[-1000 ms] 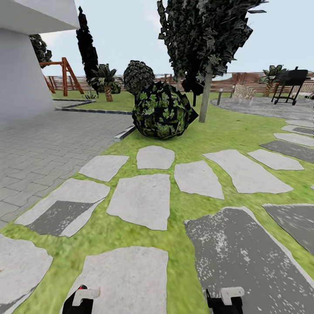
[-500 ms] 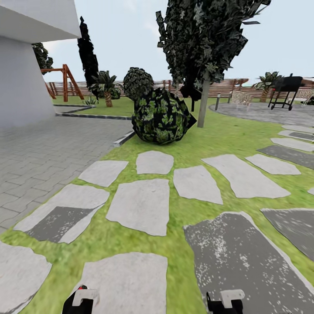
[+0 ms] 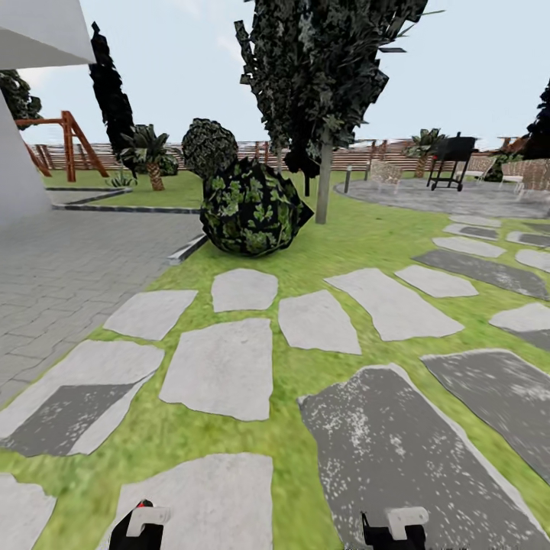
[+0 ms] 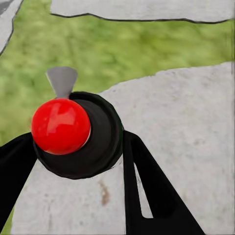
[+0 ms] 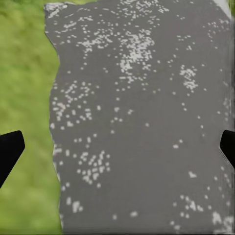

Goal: In the garden, pick up the pesticide atomizer on the floor and spray pesticide onto both trees until each tree trunk is fully covered.

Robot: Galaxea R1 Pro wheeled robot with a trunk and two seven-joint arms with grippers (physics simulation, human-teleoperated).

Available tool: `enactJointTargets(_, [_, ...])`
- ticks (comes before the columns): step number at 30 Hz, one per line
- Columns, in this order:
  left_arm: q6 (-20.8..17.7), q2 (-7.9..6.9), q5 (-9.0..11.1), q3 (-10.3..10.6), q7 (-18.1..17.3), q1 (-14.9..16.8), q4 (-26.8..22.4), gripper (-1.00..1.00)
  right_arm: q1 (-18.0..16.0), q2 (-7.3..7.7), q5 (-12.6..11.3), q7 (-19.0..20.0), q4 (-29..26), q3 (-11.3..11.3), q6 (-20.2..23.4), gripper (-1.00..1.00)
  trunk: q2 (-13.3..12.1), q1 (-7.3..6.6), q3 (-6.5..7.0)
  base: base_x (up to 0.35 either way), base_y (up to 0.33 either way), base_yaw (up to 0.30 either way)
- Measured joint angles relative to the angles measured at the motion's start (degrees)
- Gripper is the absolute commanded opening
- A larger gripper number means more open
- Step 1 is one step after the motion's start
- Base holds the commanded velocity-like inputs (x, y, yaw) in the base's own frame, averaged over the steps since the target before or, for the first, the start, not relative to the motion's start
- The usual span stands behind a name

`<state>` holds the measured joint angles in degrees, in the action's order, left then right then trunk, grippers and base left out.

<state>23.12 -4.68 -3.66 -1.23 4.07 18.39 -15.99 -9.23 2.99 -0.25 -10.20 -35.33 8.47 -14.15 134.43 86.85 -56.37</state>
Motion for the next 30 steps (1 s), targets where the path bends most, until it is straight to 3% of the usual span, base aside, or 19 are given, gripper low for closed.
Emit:
enactJointTargets(5, [0.0, 0.02, 0.0, 0.0, 0.0, 0.0, 0.0, -1.0, 0.0, 0.0, 0.0, 0.0, 0.0, 0.0, 0.0, 1.0, -2.0, -1.1, 0.9, 0.0, 0.0, -0.266])
enactJointTargets(30, [0.2, 0.18, 0.1, 0.1, -0.1, 0.0, 0.1, -1.0, 0.0, 0.0, -0.1, 0.0, 0.0, 0.1, 0.0, 1.0, -2.0, -1.1, 0.9, 0.0, 0.0, -0.267])
